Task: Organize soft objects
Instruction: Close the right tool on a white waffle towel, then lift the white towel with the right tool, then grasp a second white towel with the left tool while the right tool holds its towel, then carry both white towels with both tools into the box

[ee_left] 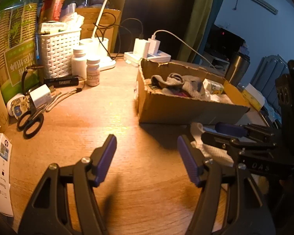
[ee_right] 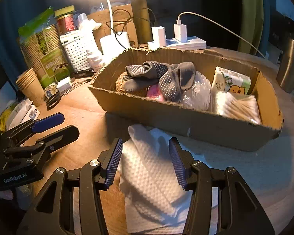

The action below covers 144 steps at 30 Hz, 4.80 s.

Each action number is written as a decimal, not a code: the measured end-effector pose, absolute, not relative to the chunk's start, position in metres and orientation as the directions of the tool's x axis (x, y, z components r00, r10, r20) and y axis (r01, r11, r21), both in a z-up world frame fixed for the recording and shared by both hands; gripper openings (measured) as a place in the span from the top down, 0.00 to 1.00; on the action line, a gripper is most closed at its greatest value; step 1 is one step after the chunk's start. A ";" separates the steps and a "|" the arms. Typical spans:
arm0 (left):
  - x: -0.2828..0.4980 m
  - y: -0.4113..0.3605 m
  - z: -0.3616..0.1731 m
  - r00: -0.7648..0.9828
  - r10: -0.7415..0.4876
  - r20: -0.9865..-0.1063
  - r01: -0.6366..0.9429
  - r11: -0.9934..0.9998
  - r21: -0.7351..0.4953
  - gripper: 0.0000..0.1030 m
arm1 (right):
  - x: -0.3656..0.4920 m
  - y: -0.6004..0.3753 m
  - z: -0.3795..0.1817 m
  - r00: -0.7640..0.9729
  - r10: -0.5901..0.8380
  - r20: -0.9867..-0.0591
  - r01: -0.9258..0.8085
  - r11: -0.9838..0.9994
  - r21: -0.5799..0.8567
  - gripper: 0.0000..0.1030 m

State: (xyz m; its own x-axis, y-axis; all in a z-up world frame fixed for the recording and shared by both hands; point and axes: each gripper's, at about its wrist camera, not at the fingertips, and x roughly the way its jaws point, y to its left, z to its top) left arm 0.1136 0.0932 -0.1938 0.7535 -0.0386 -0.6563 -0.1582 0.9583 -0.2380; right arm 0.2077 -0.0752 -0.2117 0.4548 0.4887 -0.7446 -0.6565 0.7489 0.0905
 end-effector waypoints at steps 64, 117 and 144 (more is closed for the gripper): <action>0.174 -0.058 -0.222 0.605 -0.039 -0.795 0.083 0.996 0.014 0.30 | 0.229 -0.234 -0.218 0.519 0.509 -0.687 -0.504 0.831 0.234 0.41; 0.137 -0.005 -0.123 0.792 -0.203 -0.575 0.145 0.979 -0.146 0.92 | 0.198 -0.205 -0.122 0.682 0.458 -0.570 -0.540 0.841 0.031 0.91; 0.173 0.034 -0.066 0.875 -0.159 -0.458 0.102 0.984 -0.147 0.92 | 0.236 -0.179 -0.076 0.720 0.477 -0.505 -0.551 0.835 0.003 0.91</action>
State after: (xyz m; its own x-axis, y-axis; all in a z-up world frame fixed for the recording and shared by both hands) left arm 0.1726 0.0344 -0.0659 0.8747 -0.1593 -0.4578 0.1020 0.9838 -0.1474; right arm 0.2360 -0.1795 -0.0763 0.7196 0.4766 -0.5050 -0.5505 0.8348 0.0035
